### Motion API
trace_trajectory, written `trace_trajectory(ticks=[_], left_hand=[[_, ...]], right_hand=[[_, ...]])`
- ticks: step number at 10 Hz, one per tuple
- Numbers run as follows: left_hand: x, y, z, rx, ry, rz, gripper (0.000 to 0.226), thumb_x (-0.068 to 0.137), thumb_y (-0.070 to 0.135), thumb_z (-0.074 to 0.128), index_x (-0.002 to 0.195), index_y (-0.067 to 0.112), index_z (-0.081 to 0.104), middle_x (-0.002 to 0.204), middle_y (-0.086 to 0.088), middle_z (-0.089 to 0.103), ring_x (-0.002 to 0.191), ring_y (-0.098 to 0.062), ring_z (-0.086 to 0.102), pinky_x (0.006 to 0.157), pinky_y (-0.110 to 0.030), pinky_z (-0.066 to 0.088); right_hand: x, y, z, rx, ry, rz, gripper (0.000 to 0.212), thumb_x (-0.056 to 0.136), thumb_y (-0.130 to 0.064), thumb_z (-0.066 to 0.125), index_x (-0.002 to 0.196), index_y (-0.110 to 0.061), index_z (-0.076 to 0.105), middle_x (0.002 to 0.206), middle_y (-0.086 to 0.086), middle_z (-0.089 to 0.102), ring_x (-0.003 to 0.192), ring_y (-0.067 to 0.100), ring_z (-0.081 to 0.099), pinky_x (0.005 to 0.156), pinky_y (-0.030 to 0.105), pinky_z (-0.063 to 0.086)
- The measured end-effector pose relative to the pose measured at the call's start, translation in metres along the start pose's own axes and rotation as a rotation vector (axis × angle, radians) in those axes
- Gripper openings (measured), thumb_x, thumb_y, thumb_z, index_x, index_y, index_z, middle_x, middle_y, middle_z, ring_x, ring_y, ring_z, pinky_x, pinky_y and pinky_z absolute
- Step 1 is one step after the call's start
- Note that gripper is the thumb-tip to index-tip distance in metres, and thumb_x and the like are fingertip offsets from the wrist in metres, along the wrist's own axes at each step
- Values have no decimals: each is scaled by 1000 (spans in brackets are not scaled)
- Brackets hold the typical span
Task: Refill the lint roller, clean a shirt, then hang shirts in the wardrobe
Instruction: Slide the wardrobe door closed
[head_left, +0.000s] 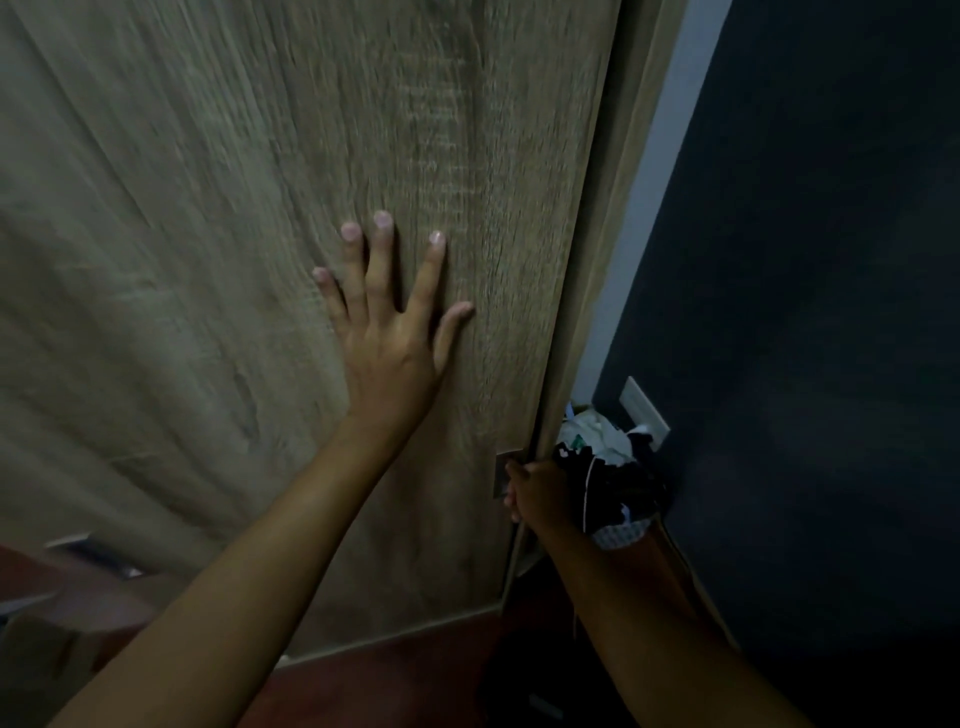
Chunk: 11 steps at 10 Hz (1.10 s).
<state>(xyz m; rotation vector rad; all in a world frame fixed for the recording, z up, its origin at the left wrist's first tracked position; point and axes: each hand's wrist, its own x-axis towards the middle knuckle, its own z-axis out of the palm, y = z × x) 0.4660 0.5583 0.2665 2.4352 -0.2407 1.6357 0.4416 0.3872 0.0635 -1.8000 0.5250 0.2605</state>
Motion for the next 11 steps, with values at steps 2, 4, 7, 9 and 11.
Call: trace_trajectory(ticks=[2, 4, 7, 9, 11], left_hand=[[-2, 11, 6, -6, 23, -15, 62, 98, 45, 64, 149, 17, 42, 155, -22, 26, 155, -26, -1, 117, -64, 11], [-2, 12, 6, -12, 13, -13, 63, 98, 45, 64, 149, 18, 40, 155, -22, 25, 155, -25, -5, 116, -67, 14], [-3, 3, 5, -12, 14, 30, 67, 97, 48, 64, 150, 17, 39, 152, -27, 41, 155, -21, -9, 119, -61, 9], [0, 39, -14, -144, -172, 36, 59, 99, 48, 59, 143, 10, 53, 160, -23, 31, 152, -40, 16, 117, -69, 6], [60, 115, -32, -501, -363, 371, 49, 100, 44, 52, 134, 8, 58, 150, -16, 49, 149, -32, 32, 119, -60, 21]], right_hand=[[6, 3, -8, -51, 19, -15, 38, 99, -37, 57, 83, -2, 64, 74, 14, 68, 50, 18, 63, 41, 24, 48], [8, 2, -12, -214, 14, -99, 40, 100, -39, 54, 76, -8, 66, 76, 13, 72, 60, 24, 70, 54, 38, 60], [-4, -19, -28, -236, -163, 17, 42, 103, -35, 50, 78, -3, 61, 63, 8, 65, 32, 10, 55, 34, 17, 37], [-22, -39, -111, -353, -110, -82, 37, 97, -36, 56, 71, -11, 64, 62, 6, 70, 47, 20, 64, 43, 22, 43], [-93, -91, -225, -530, 255, -254, 33, 96, -33, 61, 80, -5, 68, 84, 11, 69, 85, 31, 68, 79, 38, 54]])
